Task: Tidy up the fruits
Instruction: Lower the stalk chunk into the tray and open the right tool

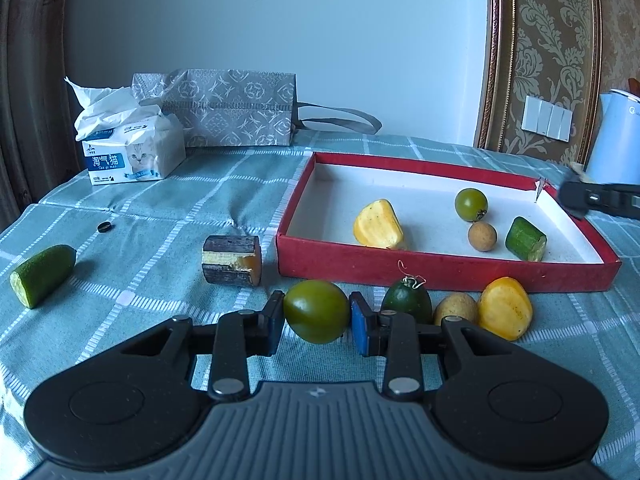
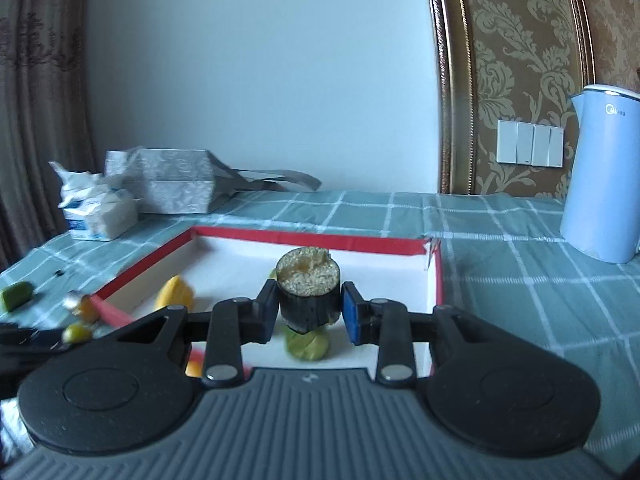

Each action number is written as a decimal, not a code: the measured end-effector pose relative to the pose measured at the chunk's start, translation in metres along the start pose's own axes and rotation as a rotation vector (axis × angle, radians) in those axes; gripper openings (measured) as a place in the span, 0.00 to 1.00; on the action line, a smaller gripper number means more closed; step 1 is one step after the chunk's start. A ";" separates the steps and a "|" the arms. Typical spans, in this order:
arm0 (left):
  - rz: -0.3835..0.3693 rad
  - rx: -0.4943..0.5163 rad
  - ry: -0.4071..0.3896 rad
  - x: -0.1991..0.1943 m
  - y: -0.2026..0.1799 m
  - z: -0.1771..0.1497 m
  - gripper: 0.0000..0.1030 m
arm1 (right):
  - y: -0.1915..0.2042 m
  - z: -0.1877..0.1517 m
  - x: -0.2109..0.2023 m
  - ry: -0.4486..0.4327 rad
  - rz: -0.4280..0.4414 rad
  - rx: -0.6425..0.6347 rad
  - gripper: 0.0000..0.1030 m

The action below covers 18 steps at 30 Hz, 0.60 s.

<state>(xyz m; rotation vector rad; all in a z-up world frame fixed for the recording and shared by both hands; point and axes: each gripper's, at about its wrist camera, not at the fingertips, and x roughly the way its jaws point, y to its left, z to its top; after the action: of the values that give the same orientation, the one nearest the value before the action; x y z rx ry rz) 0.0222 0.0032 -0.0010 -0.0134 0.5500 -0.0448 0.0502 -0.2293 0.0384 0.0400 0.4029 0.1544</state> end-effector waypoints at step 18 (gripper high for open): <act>0.001 -0.008 0.012 0.002 0.001 0.000 0.33 | -0.016 -0.007 0.012 -0.042 -0.049 0.068 0.45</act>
<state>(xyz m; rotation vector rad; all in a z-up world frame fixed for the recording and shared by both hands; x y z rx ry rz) 0.0242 0.0045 -0.0025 -0.0208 0.5620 -0.0419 0.0601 -0.2428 0.0262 0.0997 0.3669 0.0909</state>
